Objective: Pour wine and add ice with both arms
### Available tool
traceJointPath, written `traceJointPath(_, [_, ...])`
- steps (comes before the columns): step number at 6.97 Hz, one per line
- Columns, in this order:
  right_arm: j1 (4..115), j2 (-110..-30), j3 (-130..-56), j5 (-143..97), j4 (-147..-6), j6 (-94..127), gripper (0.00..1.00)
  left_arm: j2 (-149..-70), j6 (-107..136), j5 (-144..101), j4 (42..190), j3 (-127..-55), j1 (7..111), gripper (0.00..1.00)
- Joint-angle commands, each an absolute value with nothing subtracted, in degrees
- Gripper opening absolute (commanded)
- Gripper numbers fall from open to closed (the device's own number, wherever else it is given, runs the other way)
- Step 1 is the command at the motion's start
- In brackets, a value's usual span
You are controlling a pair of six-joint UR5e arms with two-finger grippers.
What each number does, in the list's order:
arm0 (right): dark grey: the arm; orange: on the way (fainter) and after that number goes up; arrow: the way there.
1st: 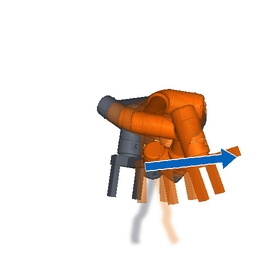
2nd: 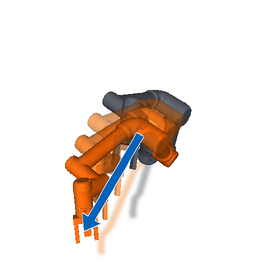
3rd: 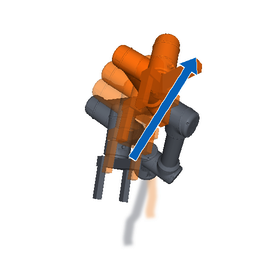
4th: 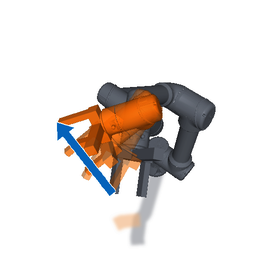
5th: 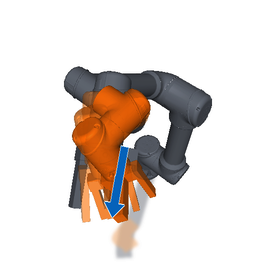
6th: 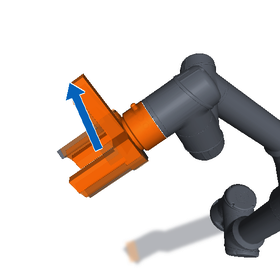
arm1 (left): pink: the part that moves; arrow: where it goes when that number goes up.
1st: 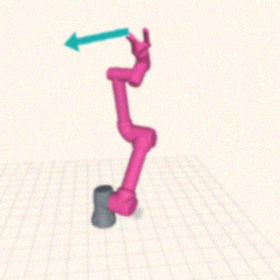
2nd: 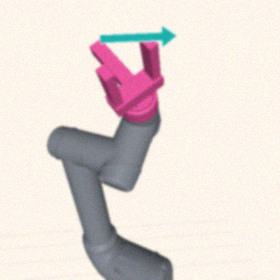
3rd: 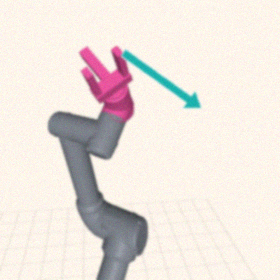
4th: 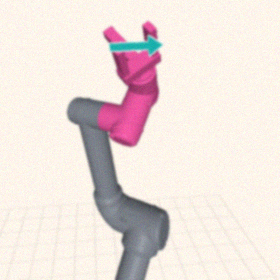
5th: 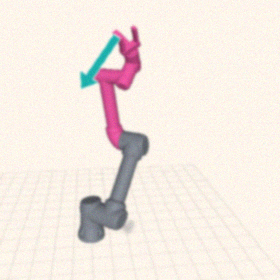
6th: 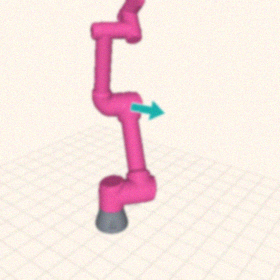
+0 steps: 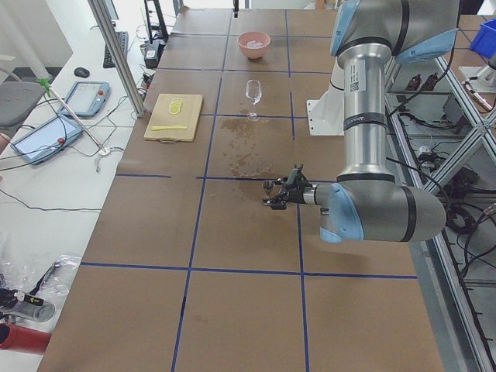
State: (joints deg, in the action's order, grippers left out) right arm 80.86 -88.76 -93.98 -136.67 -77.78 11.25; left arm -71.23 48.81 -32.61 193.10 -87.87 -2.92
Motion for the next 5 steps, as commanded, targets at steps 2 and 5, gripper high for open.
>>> traceJointPath(2, [80.9, -89.6, -95.0, -136.7, -77.8, 11.2, 1.00, -64.7, 48.3, -40.3, 187.6, -92.6, -2.8, 0.99])
traceJointPath(5, [80.9, -89.6, -94.9, -136.7, -77.8, 11.2, 1.00, -59.5, 46.1, -48.9, 187.2, -93.2, -2.6, 0.99])
